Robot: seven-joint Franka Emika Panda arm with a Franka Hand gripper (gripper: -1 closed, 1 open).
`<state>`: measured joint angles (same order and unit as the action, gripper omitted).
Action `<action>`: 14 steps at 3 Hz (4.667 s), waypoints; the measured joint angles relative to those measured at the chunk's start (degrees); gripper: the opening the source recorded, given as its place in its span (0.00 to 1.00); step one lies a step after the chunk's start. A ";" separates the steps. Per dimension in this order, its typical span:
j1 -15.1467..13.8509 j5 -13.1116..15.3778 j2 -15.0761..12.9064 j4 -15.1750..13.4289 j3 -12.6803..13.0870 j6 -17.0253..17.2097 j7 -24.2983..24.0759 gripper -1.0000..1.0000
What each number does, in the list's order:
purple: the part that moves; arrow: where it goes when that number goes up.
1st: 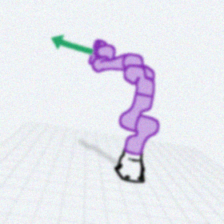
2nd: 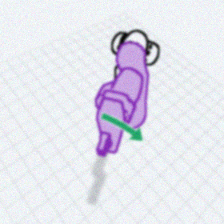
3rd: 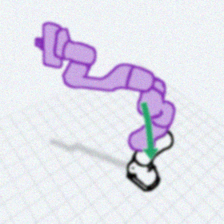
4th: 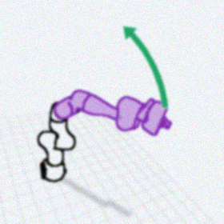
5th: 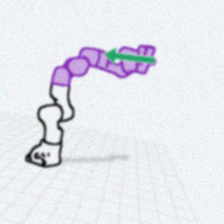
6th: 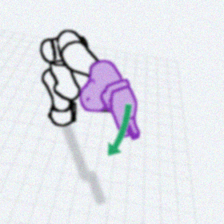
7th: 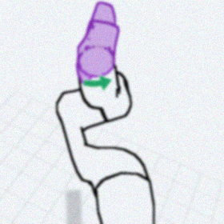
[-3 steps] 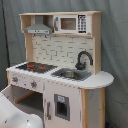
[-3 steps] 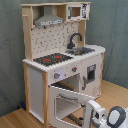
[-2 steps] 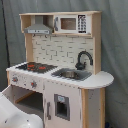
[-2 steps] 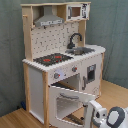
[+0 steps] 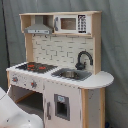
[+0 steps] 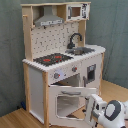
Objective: Play with the kitchen
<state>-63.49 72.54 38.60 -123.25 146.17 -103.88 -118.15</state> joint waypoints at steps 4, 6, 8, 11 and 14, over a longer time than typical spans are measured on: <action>-7.55 1.00 -3.19 -7.77 -14.97 -6.77 -2.45 1.00; -2.17 6.12 -3.87 -7.01 -18.14 -9.49 -0.18 1.00; 5.85 6.14 -7.31 -6.82 -18.15 -0.23 8.14 1.00; 12.67 8.46 -11.34 -5.20 -18.58 9.47 22.06 1.00; 11.48 15.98 -12.06 -1.86 -20.36 7.25 41.50 1.00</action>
<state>-52.01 88.53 26.54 -125.12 125.81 -96.63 -76.65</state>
